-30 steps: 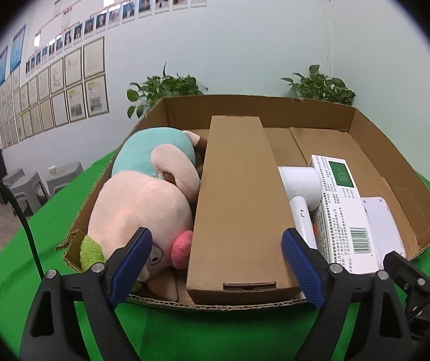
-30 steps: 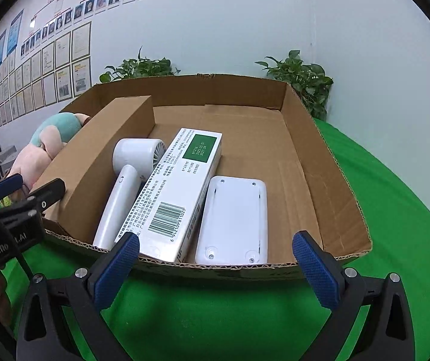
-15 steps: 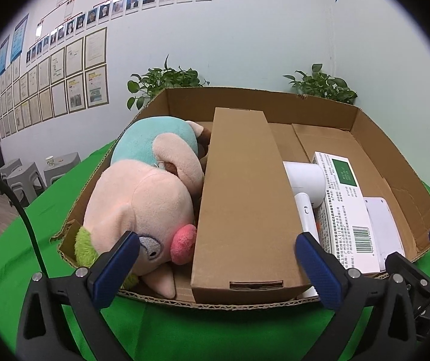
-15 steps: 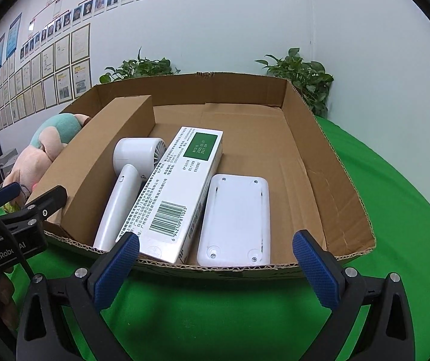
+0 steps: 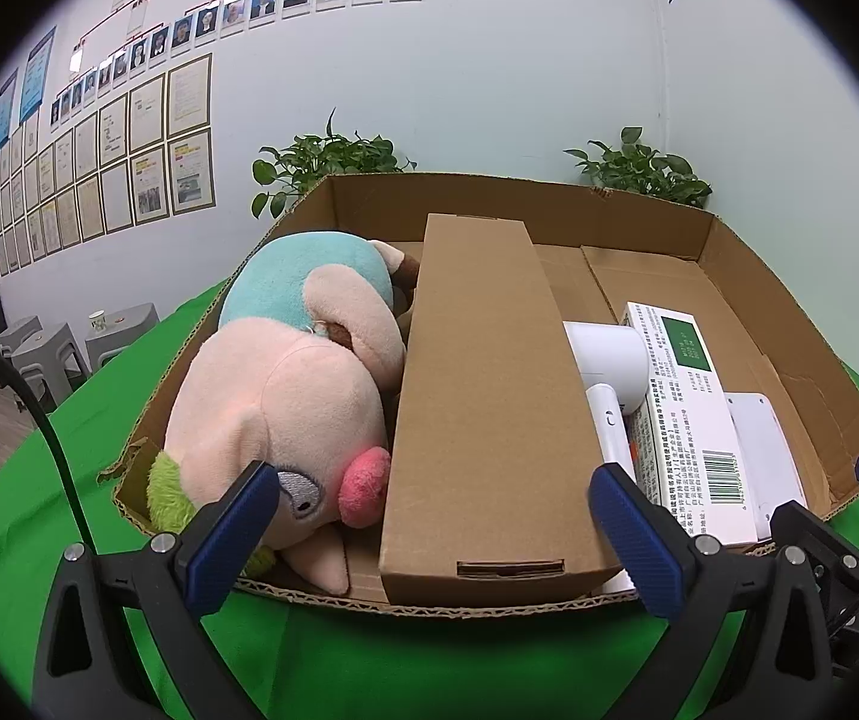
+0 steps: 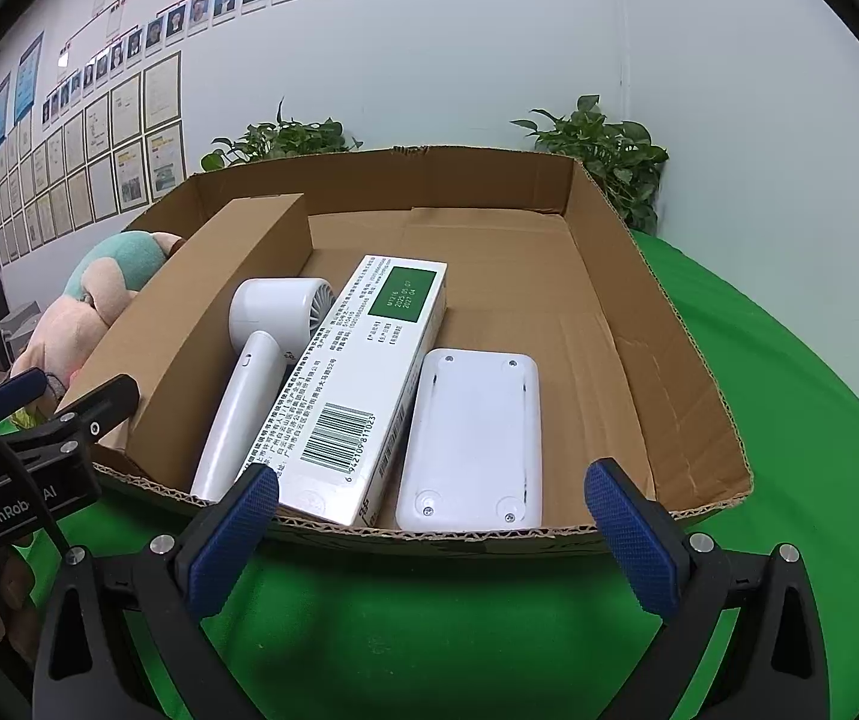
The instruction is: Organize objects
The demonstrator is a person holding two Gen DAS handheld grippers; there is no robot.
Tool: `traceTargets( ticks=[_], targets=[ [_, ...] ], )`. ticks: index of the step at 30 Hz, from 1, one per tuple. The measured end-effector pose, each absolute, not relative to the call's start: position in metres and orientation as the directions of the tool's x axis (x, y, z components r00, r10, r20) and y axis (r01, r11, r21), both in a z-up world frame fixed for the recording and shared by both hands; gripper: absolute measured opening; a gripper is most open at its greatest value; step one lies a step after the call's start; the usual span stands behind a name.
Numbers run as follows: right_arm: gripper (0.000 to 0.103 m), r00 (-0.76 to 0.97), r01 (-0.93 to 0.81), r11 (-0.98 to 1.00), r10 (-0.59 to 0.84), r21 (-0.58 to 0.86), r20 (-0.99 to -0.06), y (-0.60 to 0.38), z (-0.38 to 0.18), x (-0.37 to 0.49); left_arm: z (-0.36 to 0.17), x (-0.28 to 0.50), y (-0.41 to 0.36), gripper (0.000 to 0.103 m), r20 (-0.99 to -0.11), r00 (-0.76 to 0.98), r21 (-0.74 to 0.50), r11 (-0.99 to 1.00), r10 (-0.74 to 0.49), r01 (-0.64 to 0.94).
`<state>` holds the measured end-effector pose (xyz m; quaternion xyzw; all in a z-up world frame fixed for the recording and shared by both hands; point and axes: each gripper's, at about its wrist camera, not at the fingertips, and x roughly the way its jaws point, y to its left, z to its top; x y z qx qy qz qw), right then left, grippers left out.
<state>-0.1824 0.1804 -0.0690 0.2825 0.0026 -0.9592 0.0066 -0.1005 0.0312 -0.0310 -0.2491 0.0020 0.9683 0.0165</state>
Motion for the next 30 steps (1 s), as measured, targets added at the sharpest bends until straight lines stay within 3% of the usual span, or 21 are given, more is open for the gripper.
traceTargets(
  ticks=[30],
  targets=[
    [0.103, -0.840, -0.001, -1.000, 0.003, -0.004, -0.543, 0.1724, -0.0699, -0.1785, -0.0311, -0.1003, 0.0327, 0.103, -0.481, -0.876, -0.001, -0.999, 0.031, -0.034]
  ],
)
